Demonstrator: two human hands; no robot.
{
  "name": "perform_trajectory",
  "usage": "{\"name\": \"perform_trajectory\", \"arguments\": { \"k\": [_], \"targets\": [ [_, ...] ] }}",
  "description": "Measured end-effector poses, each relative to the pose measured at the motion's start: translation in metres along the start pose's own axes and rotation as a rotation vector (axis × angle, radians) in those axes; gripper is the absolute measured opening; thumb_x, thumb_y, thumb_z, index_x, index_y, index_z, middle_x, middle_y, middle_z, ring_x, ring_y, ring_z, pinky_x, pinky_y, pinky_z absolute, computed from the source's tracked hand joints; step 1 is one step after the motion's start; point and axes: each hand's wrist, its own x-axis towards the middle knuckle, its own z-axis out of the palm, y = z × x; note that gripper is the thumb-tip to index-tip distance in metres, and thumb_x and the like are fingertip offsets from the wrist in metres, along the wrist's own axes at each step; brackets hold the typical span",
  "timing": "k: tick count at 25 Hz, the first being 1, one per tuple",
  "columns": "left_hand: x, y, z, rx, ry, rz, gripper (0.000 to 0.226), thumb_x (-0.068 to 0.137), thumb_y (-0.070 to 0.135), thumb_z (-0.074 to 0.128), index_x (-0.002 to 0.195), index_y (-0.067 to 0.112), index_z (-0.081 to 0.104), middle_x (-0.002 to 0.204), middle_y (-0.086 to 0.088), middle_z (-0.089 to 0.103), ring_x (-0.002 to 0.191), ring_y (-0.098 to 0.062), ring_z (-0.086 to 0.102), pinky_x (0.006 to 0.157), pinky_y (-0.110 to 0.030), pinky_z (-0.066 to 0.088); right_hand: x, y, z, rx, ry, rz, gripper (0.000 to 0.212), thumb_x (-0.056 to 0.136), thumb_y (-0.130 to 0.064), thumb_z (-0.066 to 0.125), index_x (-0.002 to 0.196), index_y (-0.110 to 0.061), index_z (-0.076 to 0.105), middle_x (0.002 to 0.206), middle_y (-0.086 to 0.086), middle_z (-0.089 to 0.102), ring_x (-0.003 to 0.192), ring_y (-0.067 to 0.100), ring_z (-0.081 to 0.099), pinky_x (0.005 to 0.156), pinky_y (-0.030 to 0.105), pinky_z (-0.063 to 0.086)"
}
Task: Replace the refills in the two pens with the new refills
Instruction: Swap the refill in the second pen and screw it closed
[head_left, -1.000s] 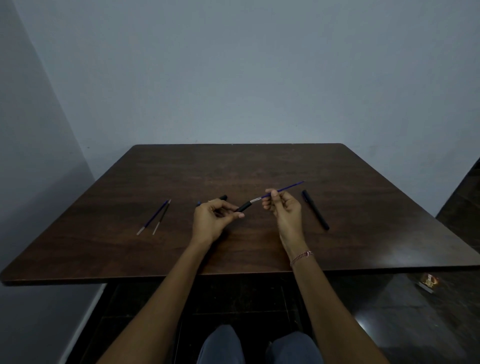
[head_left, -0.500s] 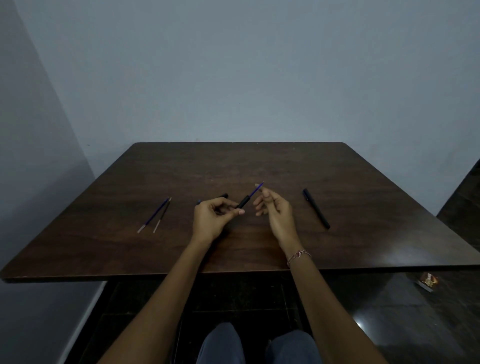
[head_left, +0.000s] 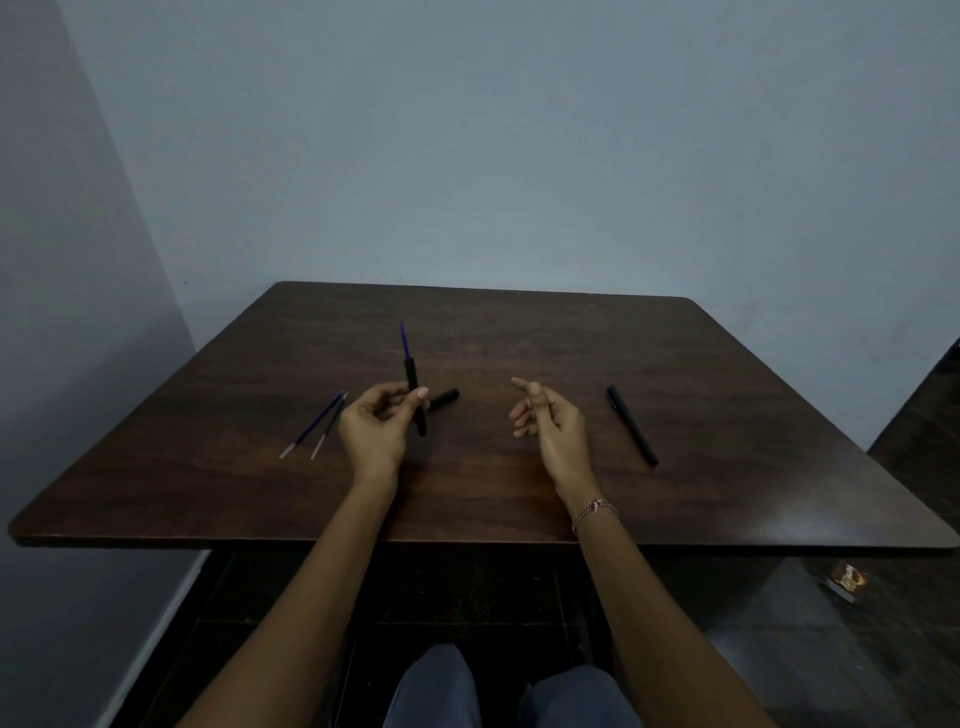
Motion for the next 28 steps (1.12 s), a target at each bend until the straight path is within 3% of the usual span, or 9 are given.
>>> {"name": "perform_trajectory", "arguments": {
  "k": [6,10,13,16,19,28],
  "targets": [
    [0.003,-0.004,-0.021,-0.118,0.164,-0.067,0.013,0.078,0.008,0.074,0.089,0.009,0.067,0.079,-0.001,0.070,0.069,0.000,0.068,0.067,-0.013,0.054,-0.001,0.000,-0.001,-0.141,-0.024,-0.039,0.021,0.097,-0.028,0.049,0.109,-0.023,0.066,0.080,-0.004,0.064,0.071,0.004,0.060,0.064,0.018,0.051],
    [0.003,-0.004,-0.019,-0.116,0.188,-0.066,0.014,0.078,0.008,0.074,0.090,0.007,0.067,0.077,0.002,0.069,0.065,0.004,0.067,0.062,-0.010,0.052,0.000,-0.003,0.009,-0.370,0.025,-0.089,0.014,0.094,-0.022,0.056,0.099,-0.030,0.067,0.076,-0.009,0.066,0.063,0.001,0.057,0.058,0.016,0.046],
    [0.005,-0.005,-0.020,-0.095,0.216,-0.062,0.015,0.079,0.012,0.074,0.092,0.008,0.068,0.079,-0.002,0.070,0.067,0.000,0.067,0.062,-0.010,0.052,0.012,-0.013,0.037,-0.617,-0.082,-0.135,0.018,0.091,-0.025,0.059,0.107,-0.027,0.066,0.087,-0.004,0.070,0.089,0.012,0.062,0.075,0.029,0.051],
    [0.008,-0.008,-0.020,-0.065,0.231,-0.076,0.011,0.078,0.016,0.075,0.085,0.017,0.067,0.083,-0.003,0.071,0.075,-0.006,0.067,0.067,-0.016,0.053,0.022,-0.023,0.080,-0.864,-0.202,-0.302,0.032,0.093,-0.030,0.055,0.125,-0.033,0.056,0.106,0.000,0.065,0.103,0.019,0.051,0.076,0.029,0.045],
    [0.008,-0.010,-0.022,-0.065,0.232,-0.069,0.015,0.077,0.018,0.075,0.078,0.027,0.064,0.078,0.005,0.069,0.075,-0.007,0.067,0.067,-0.018,0.052,0.030,-0.028,0.112,-1.046,-0.271,-0.375,0.027,0.096,-0.029,0.051,0.120,-0.024,0.059,0.113,0.006,0.061,0.108,0.023,0.046,0.077,0.031,0.044],
    [0.009,-0.011,-0.022,-0.110,0.243,-0.044,0.013,0.077,0.017,0.076,0.079,0.024,0.065,0.070,0.010,0.066,0.062,0.008,0.062,0.057,-0.007,0.047,0.023,-0.024,0.137,-1.153,-0.343,-0.247,0.025,0.094,-0.033,0.051,0.103,-0.017,0.067,0.108,0.007,0.063,0.110,0.026,0.050,0.073,0.035,0.046]
  ]
}}
